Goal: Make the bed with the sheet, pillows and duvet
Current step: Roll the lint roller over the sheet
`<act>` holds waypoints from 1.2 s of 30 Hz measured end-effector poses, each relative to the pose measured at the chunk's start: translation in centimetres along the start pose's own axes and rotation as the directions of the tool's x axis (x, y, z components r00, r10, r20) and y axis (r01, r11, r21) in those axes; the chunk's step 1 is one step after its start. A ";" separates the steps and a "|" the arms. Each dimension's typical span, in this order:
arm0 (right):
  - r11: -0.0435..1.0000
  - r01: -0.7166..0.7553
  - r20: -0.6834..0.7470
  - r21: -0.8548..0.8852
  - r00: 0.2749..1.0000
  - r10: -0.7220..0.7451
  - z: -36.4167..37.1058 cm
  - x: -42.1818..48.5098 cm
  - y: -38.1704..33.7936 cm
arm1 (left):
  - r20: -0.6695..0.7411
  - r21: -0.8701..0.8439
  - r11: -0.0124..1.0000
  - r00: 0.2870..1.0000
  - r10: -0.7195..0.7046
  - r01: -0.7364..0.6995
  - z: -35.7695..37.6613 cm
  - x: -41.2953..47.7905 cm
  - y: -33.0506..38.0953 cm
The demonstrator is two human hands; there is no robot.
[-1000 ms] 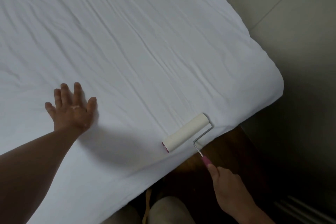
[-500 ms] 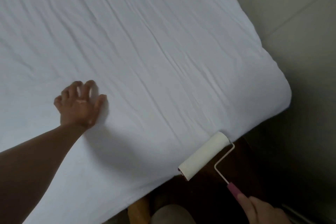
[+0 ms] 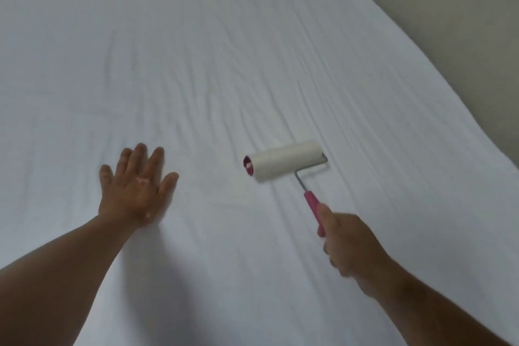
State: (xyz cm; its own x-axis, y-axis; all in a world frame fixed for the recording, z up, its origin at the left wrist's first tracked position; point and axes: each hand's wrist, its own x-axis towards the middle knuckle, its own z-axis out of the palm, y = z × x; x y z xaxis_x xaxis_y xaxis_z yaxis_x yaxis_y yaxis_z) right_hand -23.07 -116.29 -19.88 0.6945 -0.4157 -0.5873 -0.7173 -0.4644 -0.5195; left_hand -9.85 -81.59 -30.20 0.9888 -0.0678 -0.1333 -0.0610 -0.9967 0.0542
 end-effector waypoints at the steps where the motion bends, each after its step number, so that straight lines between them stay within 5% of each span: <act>1: 1.000 -0.010 -0.017 0.019 1.000 0.011 0.7 2.6 -2.2 | 0.007 -0.011 0.999 0.999 -0.035 0.035 -0.1 1.7 -1.2; 9: 0.979 0.178 -0.121 -0.104 0.974 -0.190 1.6 16.3 -20.8 | -0.037 0.003 0.989 0.988 -0.149 0.149 1.8 8.2 -4.4; 18: 0.991 0.118 -0.132 -0.063 0.983 -0.125 5.0 24.5 -32.7 | -0.056 0.068 0.987 0.988 -0.144 0.148 4.4 8.7 -4.4; 21: 0.988 0.055 -0.055 -0.148 0.996 -0.064 6.0 25.2 -32.6 | -0.054 0.084 0.986 0.989 -0.138 0.142 4.7 8.9 -4.5; 36: 0.795 0.264 0.101 -0.546 0.963 -0.251 5.2 15.5 -14.9 | -0.021 0.048 0.979 0.980 -0.196 0.197 3.6 8.4 -4.4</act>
State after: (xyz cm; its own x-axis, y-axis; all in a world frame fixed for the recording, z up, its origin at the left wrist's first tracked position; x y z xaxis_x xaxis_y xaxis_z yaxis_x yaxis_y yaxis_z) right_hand -1.92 -111.75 -24.54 0.8427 -0.2050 -0.4979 -0.3558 -0.9060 -0.2292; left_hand -1.81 -77.95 -35.14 0.9842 0.1296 -0.1204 0.1281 -0.9916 -0.0205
